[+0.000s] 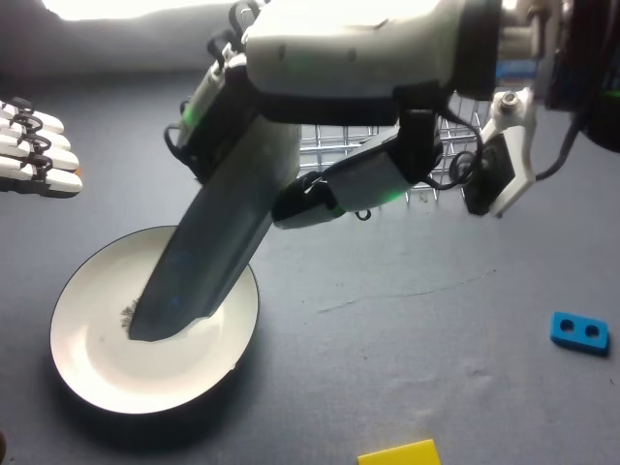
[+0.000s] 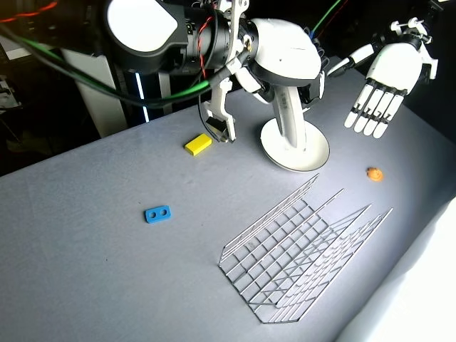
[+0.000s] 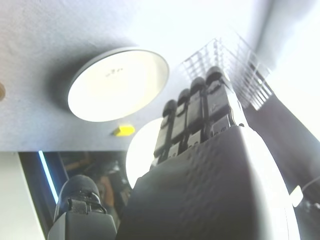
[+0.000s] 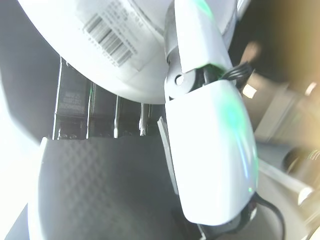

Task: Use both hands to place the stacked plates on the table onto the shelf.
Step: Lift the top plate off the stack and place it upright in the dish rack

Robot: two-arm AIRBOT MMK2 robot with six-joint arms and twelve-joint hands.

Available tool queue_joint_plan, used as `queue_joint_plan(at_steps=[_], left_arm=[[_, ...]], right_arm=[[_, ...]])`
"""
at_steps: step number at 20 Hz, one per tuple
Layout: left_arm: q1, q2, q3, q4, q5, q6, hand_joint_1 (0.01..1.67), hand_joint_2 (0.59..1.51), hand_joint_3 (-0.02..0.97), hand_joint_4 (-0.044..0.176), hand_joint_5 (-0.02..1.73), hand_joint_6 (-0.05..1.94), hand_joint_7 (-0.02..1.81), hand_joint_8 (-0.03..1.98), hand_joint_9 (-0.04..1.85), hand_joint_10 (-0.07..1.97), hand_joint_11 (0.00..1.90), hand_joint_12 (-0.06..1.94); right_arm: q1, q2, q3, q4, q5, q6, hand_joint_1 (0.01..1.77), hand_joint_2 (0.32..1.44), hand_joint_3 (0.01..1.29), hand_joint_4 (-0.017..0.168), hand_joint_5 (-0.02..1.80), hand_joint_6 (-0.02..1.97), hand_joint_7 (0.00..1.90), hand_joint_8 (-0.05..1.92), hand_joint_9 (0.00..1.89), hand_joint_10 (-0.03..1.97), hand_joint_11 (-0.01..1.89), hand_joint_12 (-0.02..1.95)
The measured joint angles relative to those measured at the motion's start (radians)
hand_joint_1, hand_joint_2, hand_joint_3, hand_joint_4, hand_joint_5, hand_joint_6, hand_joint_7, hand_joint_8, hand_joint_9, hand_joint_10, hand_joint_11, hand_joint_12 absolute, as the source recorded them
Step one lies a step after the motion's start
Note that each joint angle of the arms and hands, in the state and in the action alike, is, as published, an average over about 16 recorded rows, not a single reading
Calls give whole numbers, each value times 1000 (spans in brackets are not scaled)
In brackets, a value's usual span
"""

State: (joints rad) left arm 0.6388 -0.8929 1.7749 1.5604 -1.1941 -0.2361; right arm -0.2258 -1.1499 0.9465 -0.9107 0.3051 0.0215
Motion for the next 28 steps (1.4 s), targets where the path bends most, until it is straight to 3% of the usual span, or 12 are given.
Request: queue_joint_plan(at_steps=[4, 8, 17, 28], left_arm=[[-1, -1, 0, 2, 0, 1, 13, 988, 11, 4, 21, 18, 17, -4, 17, 6, 12, -7], [-2, -2, 0, 7, 0, 2, 13, 991, 11, 4, 21, 18, 18, -4, 17, 6, 12, -8], [-2, -12, -1, 24, 1, 14, 13, 993, 11, 4, 21, 18, 19, -4, 16, 7, 12, -8], [38, -36, -7, 36, 10, 37, 13, 1000, 12, 5, 21, 18, 19, -4, 16, 7, 12, -8]], right_arm=[[39, 27, 19, 2, 9, 182, 1347, 1011, 12, -2, 872, 1135, 876, 1037, 917, 1233, 806, 1348], [70, 41, 40, 71, -35, 263, 1350, 1011, 12, -2, 862, 1147, 871, 1046, 907, 1238, 800, 1344], [102, 54, 130, 265, -153, 283, 1353, 1012, 12, -6, 851, 1128, 890, 1029, 912, 1233, 814, 1332], [98, 40, 266, 385, -186, 279, 1354, 1028, 12, -8, 856, 1101, 890, 1015, 903, 1237, 817, 1334]])
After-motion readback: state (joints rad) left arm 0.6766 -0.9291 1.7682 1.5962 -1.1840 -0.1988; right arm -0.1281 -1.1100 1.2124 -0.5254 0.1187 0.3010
